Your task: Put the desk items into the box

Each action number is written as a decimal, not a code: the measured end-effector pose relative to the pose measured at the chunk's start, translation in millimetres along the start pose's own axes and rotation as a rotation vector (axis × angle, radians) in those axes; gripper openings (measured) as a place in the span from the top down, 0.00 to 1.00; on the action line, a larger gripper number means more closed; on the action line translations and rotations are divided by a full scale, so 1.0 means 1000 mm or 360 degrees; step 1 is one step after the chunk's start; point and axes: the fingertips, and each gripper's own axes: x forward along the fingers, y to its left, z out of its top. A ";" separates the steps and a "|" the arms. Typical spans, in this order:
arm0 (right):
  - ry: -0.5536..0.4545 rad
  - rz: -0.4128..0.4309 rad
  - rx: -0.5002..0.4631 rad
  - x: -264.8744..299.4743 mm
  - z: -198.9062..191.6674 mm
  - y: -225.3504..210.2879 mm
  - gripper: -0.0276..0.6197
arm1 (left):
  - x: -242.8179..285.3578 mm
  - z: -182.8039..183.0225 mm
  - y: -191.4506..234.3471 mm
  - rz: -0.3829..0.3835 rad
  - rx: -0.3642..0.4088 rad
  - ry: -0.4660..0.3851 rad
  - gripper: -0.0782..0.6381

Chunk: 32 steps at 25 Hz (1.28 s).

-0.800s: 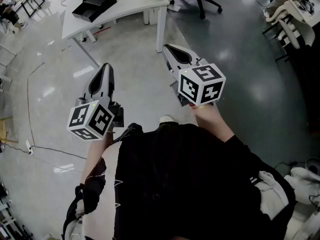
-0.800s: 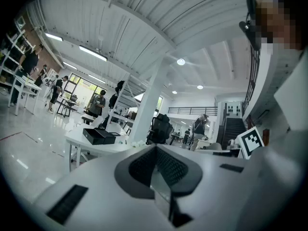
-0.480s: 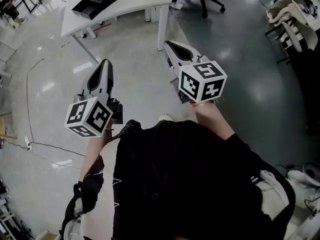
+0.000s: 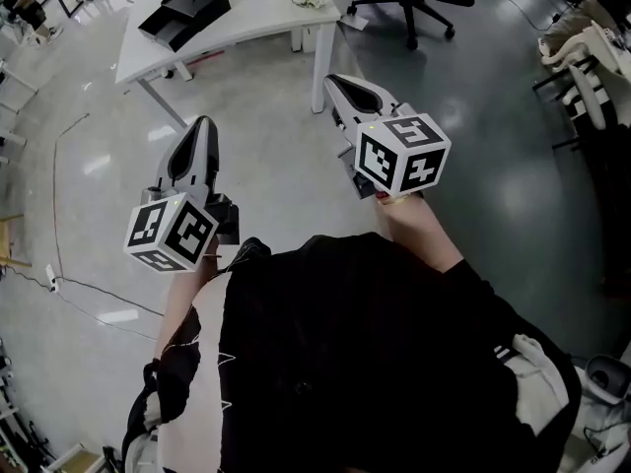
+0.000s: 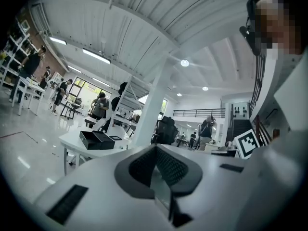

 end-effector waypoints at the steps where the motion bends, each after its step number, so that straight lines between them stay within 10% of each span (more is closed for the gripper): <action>1: 0.0005 0.0016 -0.0008 0.004 0.002 -0.007 0.95 | 0.007 0.000 -0.002 0.0006 0.0002 -0.0007 0.88; 18: 0.0240 0.0274 0.0021 0.051 -0.048 -0.062 0.95 | 0.062 -0.057 0.003 0.0208 -0.0082 0.0084 0.88; 32: 0.0378 0.0235 0.0092 0.106 -0.067 -0.104 0.95 | 0.127 -0.076 0.042 0.0220 -0.0152 0.0205 0.88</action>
